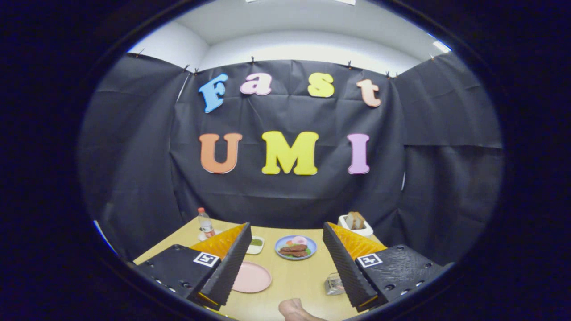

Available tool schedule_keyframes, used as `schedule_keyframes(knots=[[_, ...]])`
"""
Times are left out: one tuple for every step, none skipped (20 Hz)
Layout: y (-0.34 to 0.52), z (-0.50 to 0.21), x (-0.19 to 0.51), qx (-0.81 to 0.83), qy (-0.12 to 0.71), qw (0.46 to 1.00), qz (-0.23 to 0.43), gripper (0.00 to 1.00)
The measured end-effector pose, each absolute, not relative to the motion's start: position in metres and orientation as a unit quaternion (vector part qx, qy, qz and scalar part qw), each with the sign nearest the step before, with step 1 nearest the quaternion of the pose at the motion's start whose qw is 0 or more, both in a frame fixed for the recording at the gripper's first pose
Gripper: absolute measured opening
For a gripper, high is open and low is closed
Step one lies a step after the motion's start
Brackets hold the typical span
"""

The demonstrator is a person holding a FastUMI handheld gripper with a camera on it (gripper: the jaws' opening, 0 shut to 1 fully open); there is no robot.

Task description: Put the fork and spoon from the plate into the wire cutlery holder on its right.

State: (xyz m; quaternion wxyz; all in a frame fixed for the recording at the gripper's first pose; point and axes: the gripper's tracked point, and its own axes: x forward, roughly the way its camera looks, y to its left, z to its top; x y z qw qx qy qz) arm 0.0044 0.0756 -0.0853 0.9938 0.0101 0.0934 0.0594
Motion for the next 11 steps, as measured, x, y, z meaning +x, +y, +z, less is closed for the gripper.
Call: schedule_keyframes(knots=[[0.072,-0.083,-0.006,0.012,0.092,0.994,0.056,0.96],[0.072,-0.079,-0.015,0.016,0.087,0.994,0.059,0.97],[0.065,-0.076,-0.019,0.014,0.082,0.995,0.053,0.96],[0.056,-0.073,-0.024,0.011,0.078,0.996,0.042,0.96],[0.045,-0.072,-0.029,0.008,0.074,0.997,0.026,0.96],[0.035,-0.070,-0.033,0.009,0.071,0.997,0.014,0.96],[0.028,-0.069,-0.037,0.009,0.068,0.998,0.000,0.96],[0.017,-0.069,-0.041,0.011,0.067,0.998,-0.014,0.96],[0.008,-0.072,-0.043,0.013,0.068,0.997,-0.027,0.96],[0.001,-0.075,-0.045,0.014,0.071,0.997,-0.038,0.96],[-0.007,-0.077,-0.049,0.015,0.073,0.996,-0.049,0.96]])
